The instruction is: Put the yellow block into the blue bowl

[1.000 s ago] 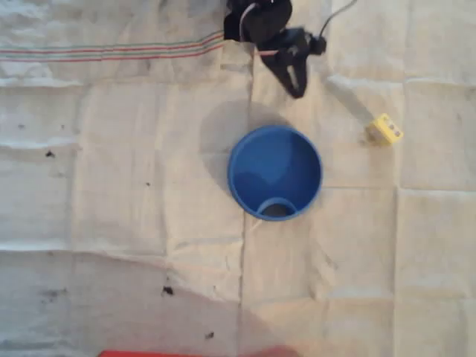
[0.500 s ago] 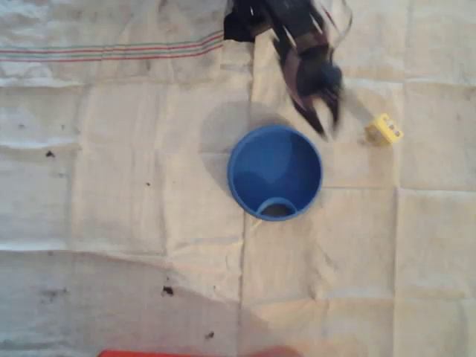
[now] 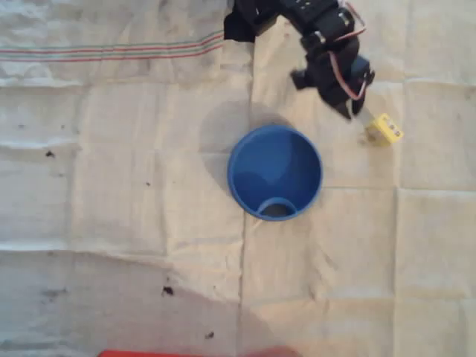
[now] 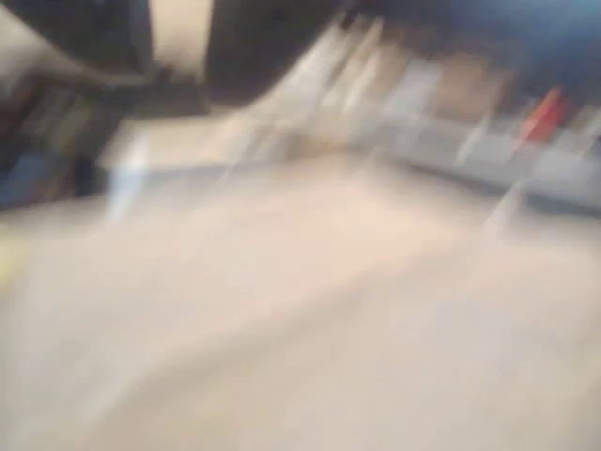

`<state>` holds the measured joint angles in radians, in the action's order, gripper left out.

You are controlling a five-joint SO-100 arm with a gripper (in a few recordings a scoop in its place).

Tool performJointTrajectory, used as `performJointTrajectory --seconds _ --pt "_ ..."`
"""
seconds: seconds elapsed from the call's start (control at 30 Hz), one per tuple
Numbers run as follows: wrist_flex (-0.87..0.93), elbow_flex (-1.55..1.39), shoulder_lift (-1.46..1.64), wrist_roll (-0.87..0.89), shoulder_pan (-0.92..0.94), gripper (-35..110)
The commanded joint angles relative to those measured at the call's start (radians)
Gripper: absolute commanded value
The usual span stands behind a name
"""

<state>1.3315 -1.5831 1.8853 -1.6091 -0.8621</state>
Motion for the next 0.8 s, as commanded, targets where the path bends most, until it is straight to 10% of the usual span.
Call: performJointTrajectory --seconds 0.0,0.77 --pt "0.009 0.072 0.018 -0.012 -0.015 5" --pt "-0.081 0.072 -0.153 -0.015 -0.015 26"
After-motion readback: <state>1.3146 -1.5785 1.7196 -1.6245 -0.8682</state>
